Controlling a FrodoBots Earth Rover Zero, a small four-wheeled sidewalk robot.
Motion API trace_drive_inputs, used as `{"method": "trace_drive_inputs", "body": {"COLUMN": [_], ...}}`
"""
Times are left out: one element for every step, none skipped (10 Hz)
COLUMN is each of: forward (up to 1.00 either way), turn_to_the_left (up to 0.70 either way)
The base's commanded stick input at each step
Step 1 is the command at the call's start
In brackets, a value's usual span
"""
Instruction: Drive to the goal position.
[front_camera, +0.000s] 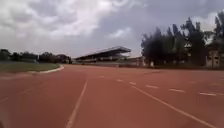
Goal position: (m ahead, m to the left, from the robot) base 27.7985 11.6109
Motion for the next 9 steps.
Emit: {"method": "trace_drive_inputs", "body": {"forward": [0.30,0.30,0.30,0.30,0.30,0.30,0.30,0.30,0.30], "turn_to_the_left": [0.00,0.00,0.00,0.00,0.00,0.00,0.00,0.00,0.00]}}
